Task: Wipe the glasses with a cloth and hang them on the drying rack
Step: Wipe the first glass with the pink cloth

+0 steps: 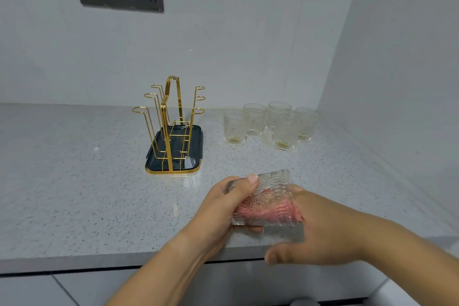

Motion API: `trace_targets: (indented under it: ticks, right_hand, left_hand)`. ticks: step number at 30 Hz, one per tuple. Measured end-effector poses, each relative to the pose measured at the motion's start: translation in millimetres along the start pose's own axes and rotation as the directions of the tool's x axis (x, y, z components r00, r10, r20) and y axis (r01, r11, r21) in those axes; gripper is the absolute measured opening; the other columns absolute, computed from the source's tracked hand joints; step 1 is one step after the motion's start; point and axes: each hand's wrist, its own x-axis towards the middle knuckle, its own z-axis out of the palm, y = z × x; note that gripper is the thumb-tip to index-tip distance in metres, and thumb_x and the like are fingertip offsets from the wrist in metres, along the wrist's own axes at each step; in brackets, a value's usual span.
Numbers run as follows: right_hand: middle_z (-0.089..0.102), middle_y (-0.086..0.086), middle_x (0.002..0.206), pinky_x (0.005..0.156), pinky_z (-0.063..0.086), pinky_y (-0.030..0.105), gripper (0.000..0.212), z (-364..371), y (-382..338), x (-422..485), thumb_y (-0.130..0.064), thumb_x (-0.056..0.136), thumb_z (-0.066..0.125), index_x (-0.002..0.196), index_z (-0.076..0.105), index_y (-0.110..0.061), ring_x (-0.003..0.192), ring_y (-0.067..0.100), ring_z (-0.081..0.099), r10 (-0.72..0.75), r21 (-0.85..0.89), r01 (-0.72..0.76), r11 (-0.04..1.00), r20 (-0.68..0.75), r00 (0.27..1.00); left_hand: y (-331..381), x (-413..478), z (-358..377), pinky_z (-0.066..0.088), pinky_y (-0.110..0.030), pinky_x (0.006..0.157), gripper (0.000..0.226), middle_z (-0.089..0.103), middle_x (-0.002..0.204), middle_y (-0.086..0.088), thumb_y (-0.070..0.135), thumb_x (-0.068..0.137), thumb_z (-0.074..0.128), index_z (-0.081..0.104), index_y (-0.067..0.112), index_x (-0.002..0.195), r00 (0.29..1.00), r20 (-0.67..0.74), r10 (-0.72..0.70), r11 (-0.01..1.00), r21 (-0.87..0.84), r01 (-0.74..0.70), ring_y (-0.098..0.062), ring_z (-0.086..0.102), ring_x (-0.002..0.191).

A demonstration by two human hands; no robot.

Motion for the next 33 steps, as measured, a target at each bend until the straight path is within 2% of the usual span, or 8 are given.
trace_targets:
  ticks: [3, 8, 14, 19, 23, 27, 30, 33]
  right_hand:
    - [0.067, -0.014, 0.129, 0.110, 0.048, 0.037, 0.046, 7.3, 1.9, 2.3, -0.049, 0.088, 0.074, 0.127, 0.067, -0.025, 0.124, 0.007, 0.061, 0.018, 0.267, -0.005, 0.964, -0.046, 0.999]
    - [0.071, 0.013, 0.132, 0.115, 0.046, 0.044, 0.037, 6.7, 10.4, 7.2, -0.017, 0.093, 0.067, 0.129, 0.069, -0.008, 0.127, 0.027, 0.065, 0.060, 0.744, -0.001, 0.668, -0.053, 0.997]
    - [0.077, -0.007, 0.108, 0.094, 0.059, 0.035, 0.019, 20.9, 9.8, 6.2, -0.031, 0.097, 0.069, 0.115, 0.075, -0.028, 0.102, 0.011, 0.074, 0.059, 0.432, 0.030, 0.901, -0.192, 0.980]
    - [0.074, -0.003, 0.085, 0.079, 0.058, 0.039, 0.030, 20.2, 13.4, 8.4, -0.045, 0.100, 0.059, 0.090, 0.074, -0.021, 0.080, 0.016, 0.071, 0.070, 0.394, 0.025, 0.919, -0.224, 0.972]
    - [0.081, 0.001, 0.101, 0.099, 0.055, 0.041, 0.028, 14.9, 13.8, 10.7, -0.045, 0.094, 0.058, 0.101, 0.080, -0.029, 0.099, 0.018, 0.076, 0.298, 0.743, -0.013, 0.669, -0.252, 0.921]
    - [0.077, 0.020, 0.113, 0.106, 0.052, 0.053, 0.038, 13.8, 3.4, 14.8, -0.038, 0.092, 0.061, 0.112, 0.078, -0.010, 0.109, 0.036, 0.074, 0.372, 0.925, -0.008, 0.380, -0.145, 0.917]
    - [0.080, 0.008, 0.109, 0.098, 0.056, 0.036, 0.035, 14.8, -4.4, 12.4, -0.043, 0.093, 0.056, 0.107, 0.080, -0.021, 0.108, 0.024, 0.075, 0.297, 0.875, 0.003, 0.485, -0.168, 0.940]
    - [0.080, 0.002, 0.107, 0.090, 0.055, 0.019, 0.030, 15.8, -6.0, 8.8, -0.039, 0.094, 0.057, 0.105, 0.081, -0.024, 0.104, 0.015, 0.076, 0.161, 0.718, 0.062, 0.693, -0.239, 0.958]
  left_hand:
    - [1.2, 1.1, 0.7, 0.060, -0.035, 0.060, 0.067, 0.072, 0.091, -0.016, 0.052, 0.077, 0.076, 0.064, -0.005, 0.110, 0.999, -0.006, 0.041, 0.998, 0.049, -0.040, -0.026, 0.072, 0.077]
    - [-7.5, -1.1, 2.2, 0.054, -0.022, 0.061, 0.056, 0.069, 0.077, -0.001, 0.050, 0.069, 0.077, 0.060, 0.004, 0.096, 0.966, -0.027, 0.258, 0.947, 0.208, -0.247, -0.010, 0.066, 0.068]
    - [5.9, -0.1, 6.0, 0.061, -0.045, 0.081, 0.048, 0.078, 0.107, -0.018, 0.056, 0.083, 0.075, 0.082, 0.013, 0.102, 0.984, 0.058, -0.167, 0.986, 0.007, 0.167, -0.031, 0.074, 0.092]
    - [8.1, -1.2, 3.2, 0.062, -0.041, 0.072, 0.070, 0.076, 0.090, -0.014, 0.073, 0.086, 0.055, 0.080, 0.010, 0.104, 0.945, 0.141, -0.296, 0.955, 0.023, 0.295, -0.024, 0.069, 0.069]
    - [1.7, -4.9, -4.6, 0.065, -0.050, 0.073, 0.077, 0.069, 0.112, -0.022, 0.082, 0.078, 0.059, 0.057, 0.028, 0.133, 0.980, 0.174, -0.098, 0.974, 0.221, 0.058, -0.030, 0.069, 0.074]
    - [-5.7, -6.9, -3.3, 0.058, -0.052, 0.058, 0.042, 0.067, 0.092, -0.005, 0.064, 0.089, 0.052, 0.050, 0.037, 0.121, 0.951, 0.120, 0.285, 0.882, 0.355, -0.309, -0.039, 0.063, 0.070]
    - [-1.8, -7.5, 2.6, 0.050, -0.029, 0.054, 0.039, 0.063, 0.075, 0.002, 0.055, 0.095, 0.048, 0.055, 0.018, 0.107, 0.914, 0.033, 0.403, 0.857, 0.337, -0.390, -0.013, 0.059, 0.060]
    - [0.7, -6.3, 9.2, 0.033, -0.022, 0.036, 0.062, 0.047, 0.052, -0.001, 0.067, 0.091, 0.045, 0.054, 0.006, 0.083, 0.982, -0.110, 0.154, 0.973, 0.190, -0.131, -0.011, 0.039, 0.038]
